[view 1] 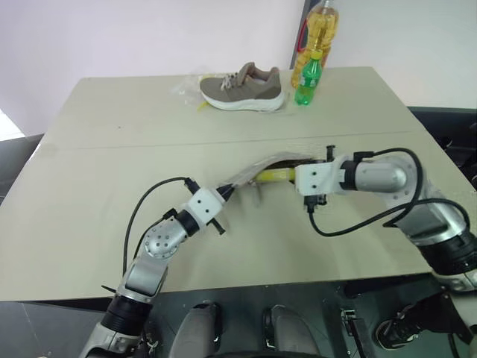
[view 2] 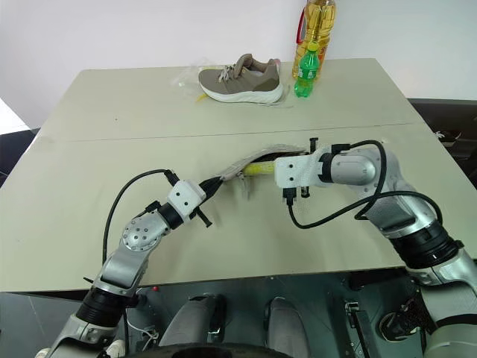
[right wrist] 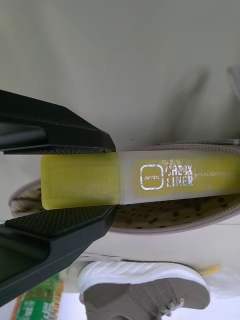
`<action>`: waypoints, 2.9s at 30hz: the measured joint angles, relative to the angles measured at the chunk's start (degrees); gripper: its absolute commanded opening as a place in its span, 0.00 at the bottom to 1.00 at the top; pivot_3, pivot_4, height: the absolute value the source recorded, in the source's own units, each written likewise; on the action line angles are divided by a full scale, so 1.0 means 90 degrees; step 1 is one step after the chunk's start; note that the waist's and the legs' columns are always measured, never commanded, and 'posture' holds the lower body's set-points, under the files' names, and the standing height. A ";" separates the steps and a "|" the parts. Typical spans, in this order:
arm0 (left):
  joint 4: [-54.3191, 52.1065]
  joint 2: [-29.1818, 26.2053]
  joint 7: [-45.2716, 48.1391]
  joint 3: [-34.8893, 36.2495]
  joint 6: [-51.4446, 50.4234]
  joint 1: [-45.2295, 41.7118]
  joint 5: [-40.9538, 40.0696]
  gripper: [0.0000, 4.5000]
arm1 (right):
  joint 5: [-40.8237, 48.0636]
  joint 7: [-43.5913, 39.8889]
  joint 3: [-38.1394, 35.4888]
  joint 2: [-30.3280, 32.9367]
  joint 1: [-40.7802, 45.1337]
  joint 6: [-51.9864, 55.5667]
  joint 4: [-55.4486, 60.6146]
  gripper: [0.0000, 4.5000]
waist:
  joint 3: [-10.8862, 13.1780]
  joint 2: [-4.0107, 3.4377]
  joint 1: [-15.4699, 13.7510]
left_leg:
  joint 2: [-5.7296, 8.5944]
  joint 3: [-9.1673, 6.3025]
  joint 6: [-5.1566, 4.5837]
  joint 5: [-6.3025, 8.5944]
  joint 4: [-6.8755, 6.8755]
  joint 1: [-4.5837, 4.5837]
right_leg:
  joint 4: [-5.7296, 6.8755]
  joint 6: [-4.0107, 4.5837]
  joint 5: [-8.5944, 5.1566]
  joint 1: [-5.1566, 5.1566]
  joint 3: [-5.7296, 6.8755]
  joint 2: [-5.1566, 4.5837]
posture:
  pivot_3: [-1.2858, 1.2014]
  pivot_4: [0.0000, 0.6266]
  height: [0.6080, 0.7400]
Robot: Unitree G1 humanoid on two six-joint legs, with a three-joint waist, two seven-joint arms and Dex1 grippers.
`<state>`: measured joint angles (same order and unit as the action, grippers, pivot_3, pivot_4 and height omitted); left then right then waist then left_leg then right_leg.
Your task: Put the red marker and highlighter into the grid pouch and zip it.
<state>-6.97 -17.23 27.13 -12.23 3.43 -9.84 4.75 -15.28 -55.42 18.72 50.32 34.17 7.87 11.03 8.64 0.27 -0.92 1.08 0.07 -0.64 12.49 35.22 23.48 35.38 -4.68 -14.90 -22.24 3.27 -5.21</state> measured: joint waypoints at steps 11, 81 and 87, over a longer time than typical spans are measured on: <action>-0.0080 0.0021 0.0042 -0.0001 -0.0002 0.0026 -0.0052 0.00 | -0.0278 0.0295 -0.0242 -0.0048 0.0152 -0.0448 -0.0594 0.82 | 0.0000 0.0000 0.0005 | 0.0001 0.0000 0.0000 0.0000 0.0000 0.0000 | 0.0000 -0.0005 0.0003 0.0000 0.0000 0.0000 | 0.52 0.24 0.93; -0.0165 0.1377 -0.0867 0.1328 -0.2225 -0.0759 -0.2560 0.00 | 0.4067 0.2339 -0.2361 -0.0978 -0.0165 0.4585 -0.0451 0.01 | -0.0001 0.0004 0.0010 | 0.0005 -0.0006 -0.0002 0.0000 0.0003 0.0003 | 0.0009 -0.0013 0.0008 0.0000 0.0002 0.0021 | 0.52 0.24 0.93; -0.0254 0.1099 -0.0703 0.1538 -0.2177 -0.0652 -0.2729 0.00 | 0.3891 0.2029 -0.2395 -0.0631 -0.0170 0.4127 -0.1145 0.01 | -0.0001 0.0004 0.0011 | 0.0002 -0.0006 -0.0002 0.0000 0.0003 0.0003 | 0.0007 -0.0013 0.0008 0.0002 0.0001 0.0019 | 0.52 0.24 0.93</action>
<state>-9.25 -7.34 20.80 1.61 -16.16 -15.71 -19.82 19.74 -37.16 -2.83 44.64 32.64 45.01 0.73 8.64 0.30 -0.82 1.10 0.01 -0.66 12.49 35.25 23.50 35.44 -4.80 -14.83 -22.22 3.28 -5.04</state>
